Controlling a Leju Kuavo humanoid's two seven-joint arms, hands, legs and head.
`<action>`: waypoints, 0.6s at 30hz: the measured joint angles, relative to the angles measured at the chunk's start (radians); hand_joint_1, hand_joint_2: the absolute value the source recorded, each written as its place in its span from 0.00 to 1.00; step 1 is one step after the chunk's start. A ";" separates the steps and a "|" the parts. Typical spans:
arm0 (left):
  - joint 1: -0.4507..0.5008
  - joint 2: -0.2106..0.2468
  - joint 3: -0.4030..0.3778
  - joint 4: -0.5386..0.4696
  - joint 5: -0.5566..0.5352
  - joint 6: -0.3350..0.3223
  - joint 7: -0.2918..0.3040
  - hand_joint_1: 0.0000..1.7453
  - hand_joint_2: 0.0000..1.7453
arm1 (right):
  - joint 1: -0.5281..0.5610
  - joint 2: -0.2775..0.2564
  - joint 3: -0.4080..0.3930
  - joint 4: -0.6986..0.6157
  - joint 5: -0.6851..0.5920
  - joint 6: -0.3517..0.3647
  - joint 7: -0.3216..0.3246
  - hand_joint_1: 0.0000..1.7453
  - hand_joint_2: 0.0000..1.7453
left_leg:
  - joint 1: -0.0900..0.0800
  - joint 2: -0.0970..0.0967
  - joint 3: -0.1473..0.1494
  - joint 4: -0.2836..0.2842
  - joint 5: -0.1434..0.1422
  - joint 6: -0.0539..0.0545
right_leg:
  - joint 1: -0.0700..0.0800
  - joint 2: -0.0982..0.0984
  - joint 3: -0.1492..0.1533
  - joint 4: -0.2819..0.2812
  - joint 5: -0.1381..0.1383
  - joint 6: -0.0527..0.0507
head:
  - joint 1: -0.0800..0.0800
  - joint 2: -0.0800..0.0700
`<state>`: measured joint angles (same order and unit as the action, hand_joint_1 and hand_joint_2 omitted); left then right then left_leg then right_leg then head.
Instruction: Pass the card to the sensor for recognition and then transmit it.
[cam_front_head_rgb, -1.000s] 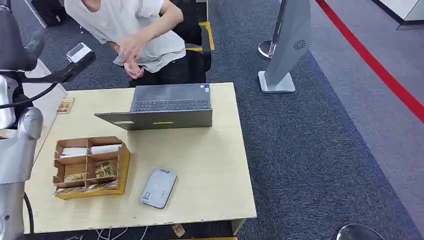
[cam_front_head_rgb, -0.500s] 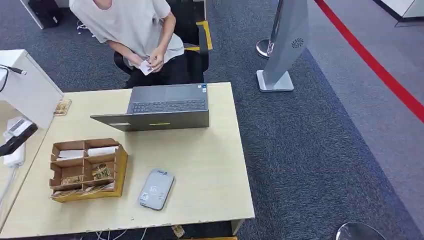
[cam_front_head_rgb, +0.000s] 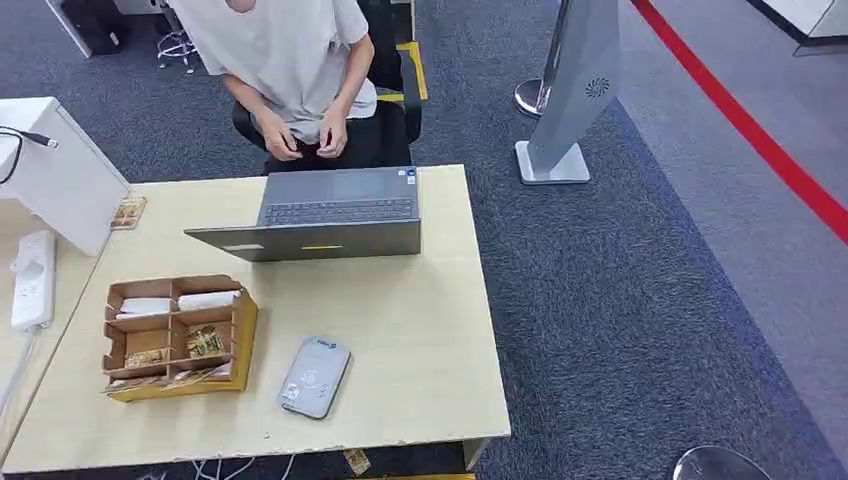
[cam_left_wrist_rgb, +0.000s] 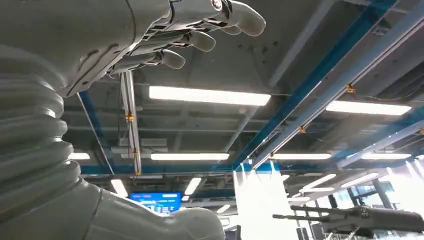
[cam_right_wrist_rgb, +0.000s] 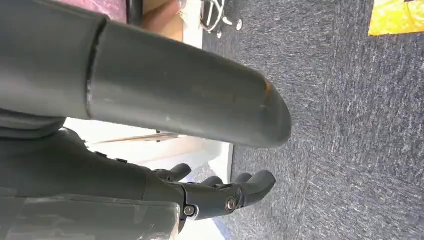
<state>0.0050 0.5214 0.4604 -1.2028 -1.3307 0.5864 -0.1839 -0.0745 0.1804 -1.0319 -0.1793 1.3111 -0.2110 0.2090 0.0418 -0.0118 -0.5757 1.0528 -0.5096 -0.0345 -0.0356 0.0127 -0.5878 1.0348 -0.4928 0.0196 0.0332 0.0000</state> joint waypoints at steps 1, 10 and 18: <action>0.001 -0.025 0.000 0.002 -0.017 0.010 -0.002 0.00 1.00 | -0.001 0.000 0.000 0.000 0.000 0.000 0.000 0.00 0.00 | 0.000 0.000 0.000 0.000 0.000 0.000 | 0.000 0.000 0.000 0.000 0.000 0.000 | 0.000 0.000; -0.031 -0.248 -0.143 0.018 -0.163 0.048 0.072 0.00 1.00 | -0.008 0.000 0.000 0.000 0.012 0.001 -0.011 0.00 0.00 | 0.000 -0.002 0.001 0.001 0.000 0.000 | 0.000 -0.001 0.002 -0.002 0.001 0.001 | -0.001 0.000; -0.111 -0.394 -0.374 0.056 -0.177 0.041 0.151 0.00 1.00 | -0.011 0.000 0.000 0.000 0.014 -0.002 -0.018 0.00 0.00 | -0.001 -0.002 0.001 0.001 0.000 0.001 | 0.000 -0.001 0.002 -0.002 0.002 0.001 | 0.000 0.000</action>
<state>-0.1060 0.1273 0.0868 -1.1472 -1.5080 0.6272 -0.0325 -0.0857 0.1804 -1.0322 -0.1793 1.3256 -0.2125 0.1915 0.0412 -0.0138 -0.5744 1.0541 -0.5092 -0.0339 -0.0359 0.0115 -0.5861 1.0327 -0.4910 0.0203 0.0328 0.0000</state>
